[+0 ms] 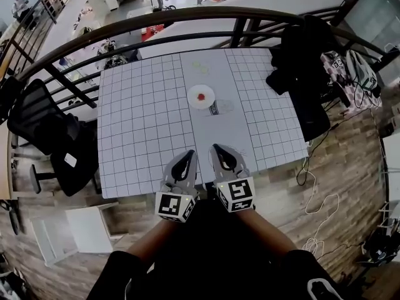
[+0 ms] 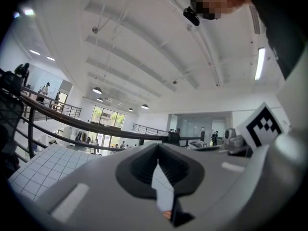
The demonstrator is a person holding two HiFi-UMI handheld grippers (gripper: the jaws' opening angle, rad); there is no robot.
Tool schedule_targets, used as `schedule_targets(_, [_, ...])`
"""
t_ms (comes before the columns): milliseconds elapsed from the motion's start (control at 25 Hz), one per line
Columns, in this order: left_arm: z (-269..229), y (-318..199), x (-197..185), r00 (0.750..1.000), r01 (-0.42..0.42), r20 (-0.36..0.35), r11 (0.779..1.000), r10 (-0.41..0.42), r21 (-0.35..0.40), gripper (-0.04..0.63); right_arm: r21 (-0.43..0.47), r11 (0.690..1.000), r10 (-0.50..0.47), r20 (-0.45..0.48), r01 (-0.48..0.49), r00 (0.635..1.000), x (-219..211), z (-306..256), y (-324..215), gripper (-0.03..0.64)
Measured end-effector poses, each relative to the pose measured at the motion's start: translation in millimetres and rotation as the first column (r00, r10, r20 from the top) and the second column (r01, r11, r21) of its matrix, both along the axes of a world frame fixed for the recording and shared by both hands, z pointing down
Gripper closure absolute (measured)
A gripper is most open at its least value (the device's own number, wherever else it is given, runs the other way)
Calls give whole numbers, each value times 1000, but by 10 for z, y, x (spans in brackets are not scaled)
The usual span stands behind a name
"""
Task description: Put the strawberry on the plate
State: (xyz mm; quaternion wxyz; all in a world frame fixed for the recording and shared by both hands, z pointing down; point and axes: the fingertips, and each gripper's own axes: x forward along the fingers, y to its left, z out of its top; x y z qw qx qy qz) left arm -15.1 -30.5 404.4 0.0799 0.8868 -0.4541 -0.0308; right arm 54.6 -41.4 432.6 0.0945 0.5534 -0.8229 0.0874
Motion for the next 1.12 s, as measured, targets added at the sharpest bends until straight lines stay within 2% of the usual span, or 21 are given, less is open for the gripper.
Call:
schedule_targets(200, [-27, 38, 47, 1000, 7, 13, 1000, -7, 16, 588, 20, 1000, 11, -17, -11, 1000, 43, -35, 68, 620])
schedule_targets(520, [-36, 127, -72, 998, 50, 29, 999, -51, 18, 588, 9, 1000, 29, 21, -29, 999, 64, -34, 117, 620])
schedule_targets(1120, [-95, 456, -142, 997, 67, 27, 998, -68, 18, 588, 49, 998, 33, -28, -31, 999, -1, -168, 436, 620])
